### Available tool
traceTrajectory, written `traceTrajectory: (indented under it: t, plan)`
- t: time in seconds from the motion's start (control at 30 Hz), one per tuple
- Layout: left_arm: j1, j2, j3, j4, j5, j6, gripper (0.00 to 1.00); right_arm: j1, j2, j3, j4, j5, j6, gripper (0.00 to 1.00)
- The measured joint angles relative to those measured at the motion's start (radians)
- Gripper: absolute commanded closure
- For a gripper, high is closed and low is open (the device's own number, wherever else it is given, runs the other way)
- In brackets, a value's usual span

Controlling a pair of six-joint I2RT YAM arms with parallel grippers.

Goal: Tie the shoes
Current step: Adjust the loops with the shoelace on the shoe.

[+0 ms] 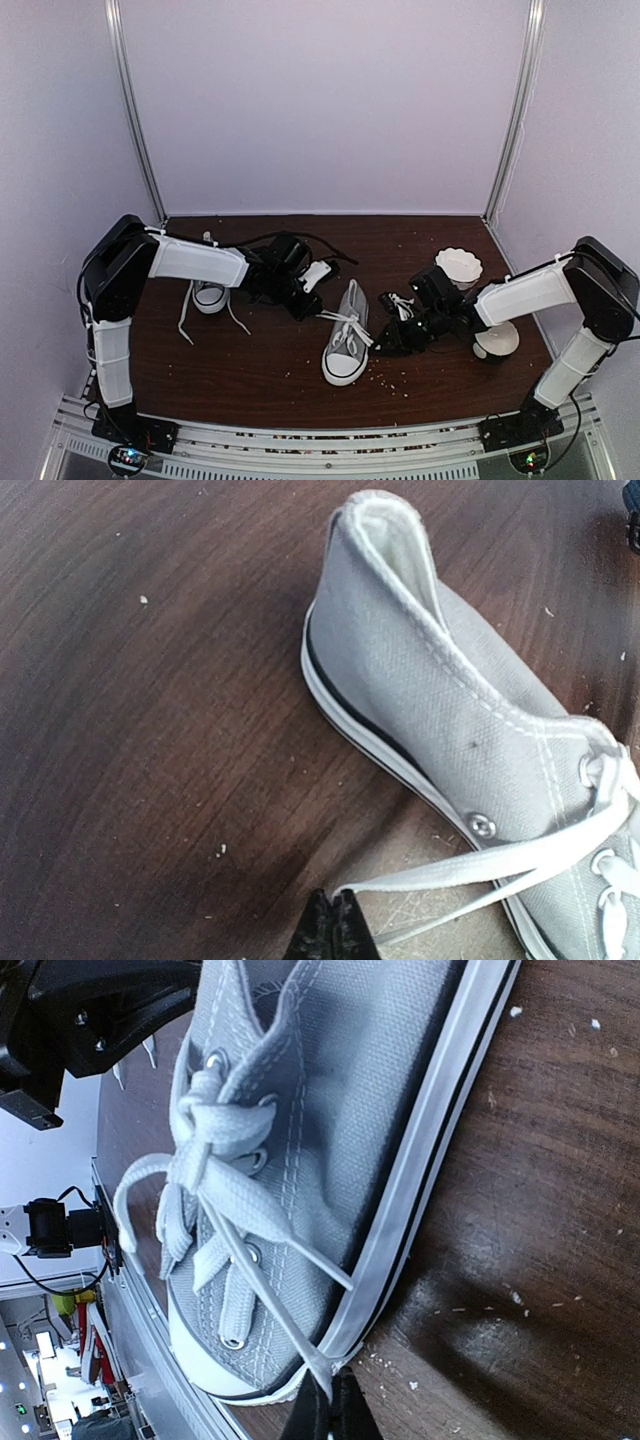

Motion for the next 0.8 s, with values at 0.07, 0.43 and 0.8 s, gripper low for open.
traceTrajectory:
  t: [0.07, 0.43, 0.8]
  plan:
    - [0.002, 0.002, 0.0, 0.001, 0.0, 0.0, 1.0, 0.0, 0.005, 0.0, 0.0, 0.0, -0.009, 1.0]
    - [0.011, 0.012, 0.0, 0.004, 0.001, 0.0, 1.0, 0.0, 0.025, -0.004, 0.005, 0.001, -0.031, 1.0]
    - [0.011, 0.029, 0.0, 0.01, 0.009, 0.0, 1.0, 0.0, 0.037, -0.02, 0.017, 0.001, -0.05, 1.0]
